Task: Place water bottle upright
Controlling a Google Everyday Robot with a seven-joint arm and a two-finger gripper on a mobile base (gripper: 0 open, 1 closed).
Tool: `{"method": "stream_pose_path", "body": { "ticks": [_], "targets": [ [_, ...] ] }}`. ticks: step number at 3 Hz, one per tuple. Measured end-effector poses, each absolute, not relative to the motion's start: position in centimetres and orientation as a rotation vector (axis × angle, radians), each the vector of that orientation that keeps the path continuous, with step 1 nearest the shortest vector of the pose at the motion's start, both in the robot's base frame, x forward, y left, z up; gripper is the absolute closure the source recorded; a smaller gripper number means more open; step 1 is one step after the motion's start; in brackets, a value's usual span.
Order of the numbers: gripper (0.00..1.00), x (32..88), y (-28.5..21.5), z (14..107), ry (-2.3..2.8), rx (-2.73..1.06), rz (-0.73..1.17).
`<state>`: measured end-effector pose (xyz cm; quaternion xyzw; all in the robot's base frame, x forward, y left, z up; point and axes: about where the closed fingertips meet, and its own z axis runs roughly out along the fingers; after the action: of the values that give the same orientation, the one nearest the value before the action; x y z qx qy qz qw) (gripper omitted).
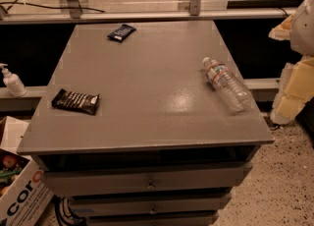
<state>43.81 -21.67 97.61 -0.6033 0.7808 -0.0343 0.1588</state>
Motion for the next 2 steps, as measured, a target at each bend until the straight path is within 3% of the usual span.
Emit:
{"method": "stream_pose_path", "body": {
  "ticks": [2],
  "targets": [
    [0.0, 44.34, -21.53, 97.75, 2.212, -1.735, -0.085]
  ]
}}
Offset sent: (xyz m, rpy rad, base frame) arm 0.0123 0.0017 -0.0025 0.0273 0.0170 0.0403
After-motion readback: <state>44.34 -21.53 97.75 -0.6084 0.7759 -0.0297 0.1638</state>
